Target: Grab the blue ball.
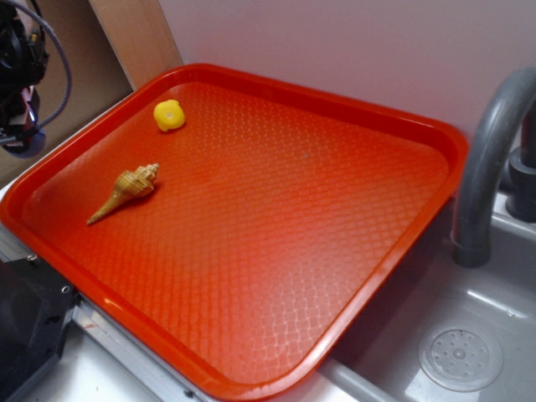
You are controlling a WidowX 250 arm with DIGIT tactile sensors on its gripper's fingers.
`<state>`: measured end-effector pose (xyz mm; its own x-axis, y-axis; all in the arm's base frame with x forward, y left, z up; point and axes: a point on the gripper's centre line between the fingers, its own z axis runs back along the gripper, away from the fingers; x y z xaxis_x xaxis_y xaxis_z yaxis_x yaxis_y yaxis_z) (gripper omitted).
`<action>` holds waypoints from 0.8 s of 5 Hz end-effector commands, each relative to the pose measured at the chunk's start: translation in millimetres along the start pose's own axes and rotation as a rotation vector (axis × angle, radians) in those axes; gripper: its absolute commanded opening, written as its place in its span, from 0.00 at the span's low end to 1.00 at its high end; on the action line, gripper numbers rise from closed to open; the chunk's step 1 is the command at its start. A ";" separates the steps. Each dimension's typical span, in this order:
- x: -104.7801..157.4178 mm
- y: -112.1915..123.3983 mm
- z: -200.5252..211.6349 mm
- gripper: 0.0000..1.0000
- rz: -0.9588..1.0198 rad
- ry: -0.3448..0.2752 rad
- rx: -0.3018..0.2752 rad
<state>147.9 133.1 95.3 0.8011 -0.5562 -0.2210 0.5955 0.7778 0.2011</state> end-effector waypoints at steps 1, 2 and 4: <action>-3.3 1.6 3.6 0.00 0.003 -0.010 0.013; -3.2 -0.6 10.9 0.00 0.000 -0.032 -0.010; 42.5 -11.2 107.9 0.00 0.153 -0.219 -0.163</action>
<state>178.7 65.8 174.1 0.8816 -0.4716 -0.0187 0.4717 0.8817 0.0067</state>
